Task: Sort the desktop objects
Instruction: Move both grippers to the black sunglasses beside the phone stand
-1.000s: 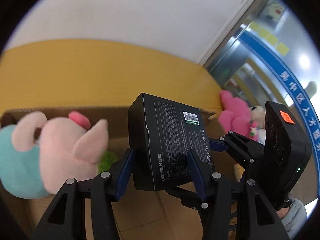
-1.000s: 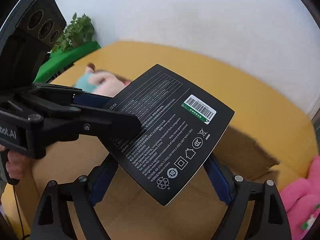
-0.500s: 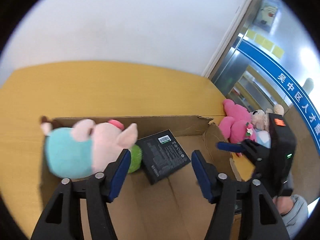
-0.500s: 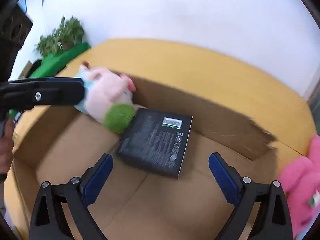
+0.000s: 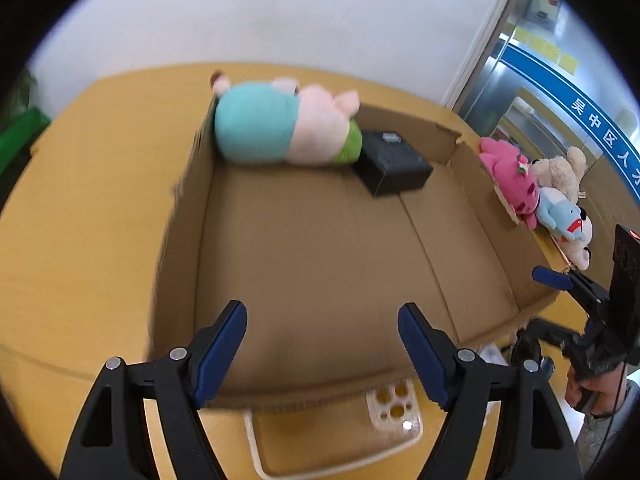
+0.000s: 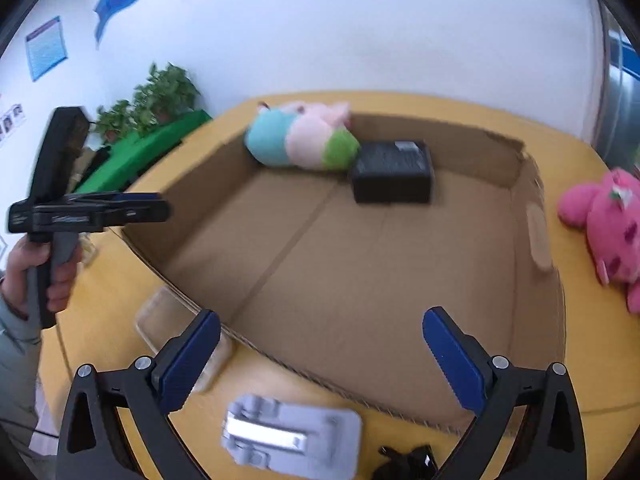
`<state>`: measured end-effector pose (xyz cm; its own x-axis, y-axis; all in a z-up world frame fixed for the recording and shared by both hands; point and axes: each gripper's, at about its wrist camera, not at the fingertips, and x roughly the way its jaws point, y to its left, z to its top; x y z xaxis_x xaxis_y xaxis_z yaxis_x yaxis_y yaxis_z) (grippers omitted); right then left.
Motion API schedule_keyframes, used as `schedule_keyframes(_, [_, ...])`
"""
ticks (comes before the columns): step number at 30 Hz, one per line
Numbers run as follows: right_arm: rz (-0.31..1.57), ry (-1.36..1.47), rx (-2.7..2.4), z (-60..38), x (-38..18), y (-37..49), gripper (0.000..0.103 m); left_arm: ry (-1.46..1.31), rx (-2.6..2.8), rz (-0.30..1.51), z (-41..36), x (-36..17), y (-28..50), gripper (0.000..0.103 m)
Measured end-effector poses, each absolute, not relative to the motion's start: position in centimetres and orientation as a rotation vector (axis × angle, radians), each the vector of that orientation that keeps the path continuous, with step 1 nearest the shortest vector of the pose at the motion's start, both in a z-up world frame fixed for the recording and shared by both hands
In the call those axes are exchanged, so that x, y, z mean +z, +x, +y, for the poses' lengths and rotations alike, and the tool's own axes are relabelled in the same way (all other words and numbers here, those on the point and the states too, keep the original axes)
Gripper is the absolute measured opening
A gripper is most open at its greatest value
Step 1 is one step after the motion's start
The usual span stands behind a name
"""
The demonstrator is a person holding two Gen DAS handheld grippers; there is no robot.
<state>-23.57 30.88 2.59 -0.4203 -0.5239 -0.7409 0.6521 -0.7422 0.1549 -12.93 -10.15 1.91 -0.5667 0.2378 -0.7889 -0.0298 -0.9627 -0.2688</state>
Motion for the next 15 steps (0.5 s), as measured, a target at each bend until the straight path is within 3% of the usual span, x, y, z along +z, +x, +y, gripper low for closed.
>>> schedule_keyframes(5, [0.122, 1.141, -2.181, 33.3, -0.2, -24.2, 0.103, -1.348, 2.654, -0.341, -9.0, 1.3, -11.1, 0.078])
schedule_keyframes(15, [0.224, 1.105, -2.268, 34.5, 1.2, -23.4, 0.102, -1.252, 2.762, -0.298, -7.3, 3.4, -9.7, 0.078])
